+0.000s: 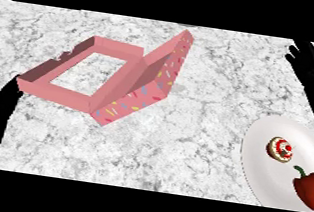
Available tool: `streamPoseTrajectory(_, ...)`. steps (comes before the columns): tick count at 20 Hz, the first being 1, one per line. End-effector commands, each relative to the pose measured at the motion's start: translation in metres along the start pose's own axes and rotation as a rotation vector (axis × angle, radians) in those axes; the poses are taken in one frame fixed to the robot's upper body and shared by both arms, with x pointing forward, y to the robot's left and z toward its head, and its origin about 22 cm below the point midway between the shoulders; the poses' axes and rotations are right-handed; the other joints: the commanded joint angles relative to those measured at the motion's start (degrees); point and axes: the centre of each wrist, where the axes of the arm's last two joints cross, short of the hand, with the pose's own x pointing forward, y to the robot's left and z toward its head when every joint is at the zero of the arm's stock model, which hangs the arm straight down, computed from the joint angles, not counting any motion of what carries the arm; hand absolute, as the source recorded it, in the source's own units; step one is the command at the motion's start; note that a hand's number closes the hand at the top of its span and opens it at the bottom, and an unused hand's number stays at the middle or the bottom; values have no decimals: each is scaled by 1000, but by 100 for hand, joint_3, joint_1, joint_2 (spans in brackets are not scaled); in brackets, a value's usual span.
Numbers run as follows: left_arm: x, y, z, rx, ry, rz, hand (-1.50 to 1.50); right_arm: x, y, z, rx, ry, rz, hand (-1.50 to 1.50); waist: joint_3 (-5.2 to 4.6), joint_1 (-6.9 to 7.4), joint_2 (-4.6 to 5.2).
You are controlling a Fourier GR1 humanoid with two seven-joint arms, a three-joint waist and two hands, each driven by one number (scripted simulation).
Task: Pick the cupcake from the plate and place it in the cardboard box
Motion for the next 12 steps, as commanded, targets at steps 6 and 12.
streamPoseTrajectory(6,13,33,-25,100,-80,-209,0,-31,26,10,744,-130,-242,-150,143,117,39)
streamPoseTrajectory(12,8,26,-22,56,-43,-191,0,-26,-20,28,874,-275,-15,-150,164,111,101)
